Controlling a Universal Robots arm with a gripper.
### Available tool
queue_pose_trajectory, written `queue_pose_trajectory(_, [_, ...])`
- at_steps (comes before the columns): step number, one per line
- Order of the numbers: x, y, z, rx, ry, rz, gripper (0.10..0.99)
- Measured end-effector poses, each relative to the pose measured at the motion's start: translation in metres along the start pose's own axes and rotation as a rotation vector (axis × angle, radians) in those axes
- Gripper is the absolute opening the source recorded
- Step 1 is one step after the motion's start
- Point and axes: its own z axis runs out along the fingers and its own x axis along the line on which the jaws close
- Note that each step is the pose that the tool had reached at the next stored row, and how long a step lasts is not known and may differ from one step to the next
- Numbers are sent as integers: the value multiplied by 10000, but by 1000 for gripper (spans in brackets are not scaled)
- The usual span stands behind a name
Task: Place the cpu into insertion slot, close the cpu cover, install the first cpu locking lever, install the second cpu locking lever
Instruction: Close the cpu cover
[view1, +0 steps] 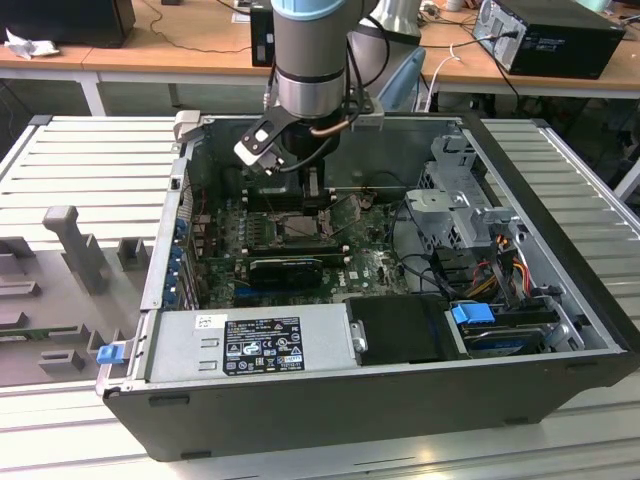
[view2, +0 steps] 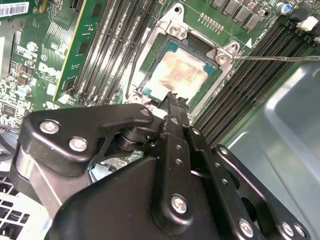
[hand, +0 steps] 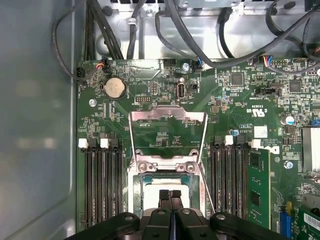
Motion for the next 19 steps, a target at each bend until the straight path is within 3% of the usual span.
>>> queue_pose_trajectory(4, [5,5,-83,0,-5,0,106])
queue_pose_trajectory(11, [7,41,-125,1,-8,-1,106])
queue_pose_trajectory(19, [17,65,-271,-1,-3,1,106])
